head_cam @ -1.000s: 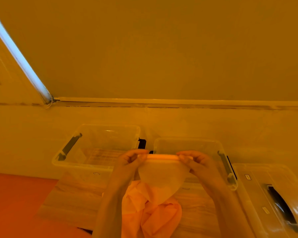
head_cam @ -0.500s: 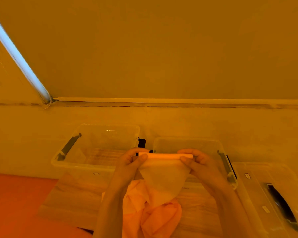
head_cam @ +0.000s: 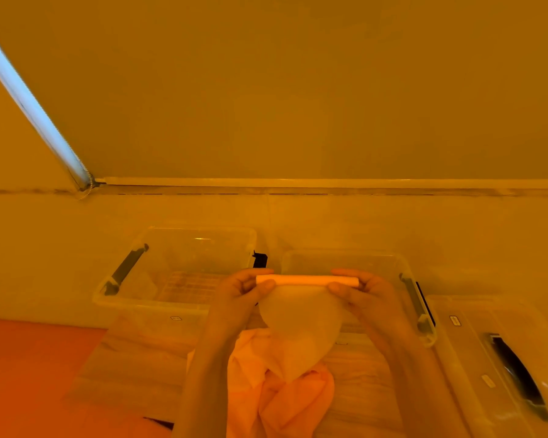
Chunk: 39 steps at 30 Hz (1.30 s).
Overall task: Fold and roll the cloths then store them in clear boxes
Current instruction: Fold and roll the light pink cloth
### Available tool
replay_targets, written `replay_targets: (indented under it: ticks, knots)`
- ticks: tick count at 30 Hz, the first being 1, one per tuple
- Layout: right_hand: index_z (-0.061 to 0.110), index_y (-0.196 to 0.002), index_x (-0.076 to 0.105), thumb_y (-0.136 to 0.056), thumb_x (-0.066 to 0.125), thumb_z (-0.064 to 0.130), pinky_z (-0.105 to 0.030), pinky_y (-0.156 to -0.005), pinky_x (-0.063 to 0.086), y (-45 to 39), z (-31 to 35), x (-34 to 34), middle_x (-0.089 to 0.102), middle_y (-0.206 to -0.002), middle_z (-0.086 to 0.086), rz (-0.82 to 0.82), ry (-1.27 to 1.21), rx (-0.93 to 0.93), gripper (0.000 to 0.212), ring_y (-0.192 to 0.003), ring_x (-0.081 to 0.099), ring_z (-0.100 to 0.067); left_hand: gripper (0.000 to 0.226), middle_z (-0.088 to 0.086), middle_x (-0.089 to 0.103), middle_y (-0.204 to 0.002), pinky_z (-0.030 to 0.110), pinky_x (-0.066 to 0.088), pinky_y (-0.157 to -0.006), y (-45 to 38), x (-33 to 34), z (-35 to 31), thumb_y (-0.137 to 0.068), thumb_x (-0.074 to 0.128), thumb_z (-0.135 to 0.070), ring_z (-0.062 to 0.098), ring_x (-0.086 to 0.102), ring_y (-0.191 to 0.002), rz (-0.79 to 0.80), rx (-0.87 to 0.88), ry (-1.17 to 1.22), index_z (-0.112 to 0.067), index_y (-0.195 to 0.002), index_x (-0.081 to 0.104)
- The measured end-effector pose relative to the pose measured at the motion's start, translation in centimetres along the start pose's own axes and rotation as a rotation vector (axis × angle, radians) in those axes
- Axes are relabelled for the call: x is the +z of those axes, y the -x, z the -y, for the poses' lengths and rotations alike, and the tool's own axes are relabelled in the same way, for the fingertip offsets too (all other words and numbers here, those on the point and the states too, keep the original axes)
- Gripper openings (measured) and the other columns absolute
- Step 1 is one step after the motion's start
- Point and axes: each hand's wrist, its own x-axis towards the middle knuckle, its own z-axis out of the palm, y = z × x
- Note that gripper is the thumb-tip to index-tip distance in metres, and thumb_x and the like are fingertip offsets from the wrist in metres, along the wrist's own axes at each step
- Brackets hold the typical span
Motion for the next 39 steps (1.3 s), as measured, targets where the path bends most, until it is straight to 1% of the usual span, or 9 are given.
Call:
replay_targets:
  ticks: [7, 12, 15, 19, 22, 25, 29, 33, 39]
  knots:
    - [0.014, -0.094, 0.066, -0.086, 0.062, 0.008, -0.013, -0.047, 0.043, 0.5, 0.7, -0.3, 0.065, -0.066, 0.006, 0.063, 0.163, -0.127, 0.011, -0.055, 0.058, 0.0, 0.011, -0.006, 0.065, -0.073, 0.014, 0.048, -0.05, 0.4, 0.1, 0.0, -0.09, 0.058, -0.012, 0.0, 0.063, -0.061, -0.001, 0.091, -0.111, -0.02, -0.091, 0.066]
    - [0.029, -0.089, 0.069, -0.086, 0.063, 0.014, -0.026, -0.06, 0.043, 0.7, 0.5, -0.5, 0.065, -0.079, 0.0, 0.085, 0.152, -0.111, 0.016, -0.071, 0.056, -0.013, 0.014, 0.003, 0.064, -0.081, 0.026, 0.05, -0.052, 0.4, 0.5, 0.1, -0.09, 0.059, -0.011, 0.016, 0.062, -0.067, -0.018, 0.019, -0.005, -0.017, -0.1, 0.067]
    - [0.025, -0.083, 0.07, -0.081, 0.066, 0.02, -0.029, -0.063, 0.044, 0.8, 0.5, -0.3, 0.065, -0.077, 0.0, 0.055, 0.093, -0.117, 0.007, -0.072, 0.057, -0.015, 0.014, -0.01, 0.066, -0.071, 0.019, 0.05, -0.048, 0.6, 0.8, -0.1, -0.09, 0.058, -0.01, 0.003, 0.062, -0.06, -0.004, 0.012, 0.044, -0.015, -0.099, 0.067]
    - [0.017, -0.092, 0.068, -0.082, 0.066, 0.011, -0.015, -0.051, 0.046, 0.8, 0.7, -0.3, 0.066, -0.073, 0.003, 0.014, 0.1, -0.127, 0.012, -0.061, 0.061, -0.005, 0.01, -0.012, 0.062, -0.061, 0.012, 0.044, -0.046, 0.8, 1.1, -0.1, -0.089, 0.058, -0.007, -0.004, 0.058, -0.054, 0.004, 0.07, 0.019, -0.01, -0.093, 0.067]
    - [0.023, -0.105, 0.067, -0.075, 0.071, 0.013, -0.024, -0.062, 0.053, 0.7, 0.8, -0.7, 0.072, -0.088, -0.001, 0.024, 0.071, -0.059, 0.031, -0.077, 0.068, -0.014, 0.023, -0.01, 0.072, -0.078, 0.016, 0.051, -0.059, 0.7, 0.9, -0.1, -0.087, 0.06, -0.004, 0.003, 0.067, -0.071, 0.042, 0.051, 0.038, -0.02, -0.104, 0.064]
    - [0.017, -0.099, 0.071, -0.068, 0.071, 0.023, -0.032, -0.07, 0.054, 0.7, 0.6, -1.2, 0.073, -0.092, -0.008, 0.038, 0.053, -0.041, 0.031, -0.086, 0.069, -0.023, 0.018, -0.009, 0.073, -0.075, 0.017, 0.052, -0.056, 0.5, 0.8, -0.1, -0.086, 0.061, -0.006, 0.004, 0.068, -0.068, 0.038, 0.024, 0.0, -0.02, -0.097, 0.066]
    - [0.02, -0.093, 0.07, -0.083, 0.064, 0.017, -0.03, -0.069, 0.054, 0.9, 0.9, -1.7, 0.073, -0.081, 0.002, 0.076, 0.175, -0.107, 0.011, -0.077, 0.068, -0.014, 0.011, -0.002, 0.071, -0.074, 0.023, 0.052, -0.051, 0.5, 0.7, 0.1, -0.089, 0.06, -0.014, 0.011, 0.067, -0.065, 0.014, 0.034, -0.057, -0.02, -0.093, 0.068]
    - [0.02, -0.094, 0.069, -0.086, 0.061, 0.009, -0.024, -0.061, 0.052, 0.8, 1.0, -1.7, 0.071, -0.077, 0.003, 0.102, 0.143, -0.099, 0.016, -0.071, 0.064, -0.012, 0.013, 0.005, 0.068, -0.09, 0.032, 0.053, -0.056, 0.6, 1.0, 0.3, -0.089, 0.06, -0.019, 0.022, 0.066, -0.073, 0.01, -0.055, 0.047, -0.023, -0.097, 0.069]
    - [0.023, -0.085, 0.073, -0.068, 0.069, 0.027, -0.04, -0.075, 0.047, 0.7, 0.9, -1.5, 0.069, -0.086, -0.007, 0.07, 0.042, -0.075, 0.018, -0.082, 0.06, -0.023, 0.012, 0.003, 0.058, -0.081, 0.019, 0.044, -0.047, 0.3, 1.6, 0.0, -0.089, 0.061, -0.019, 0.01, 0.057, -0.063, -0.061, -0.051, 0.042, -0.013, -0.096, 0.068]
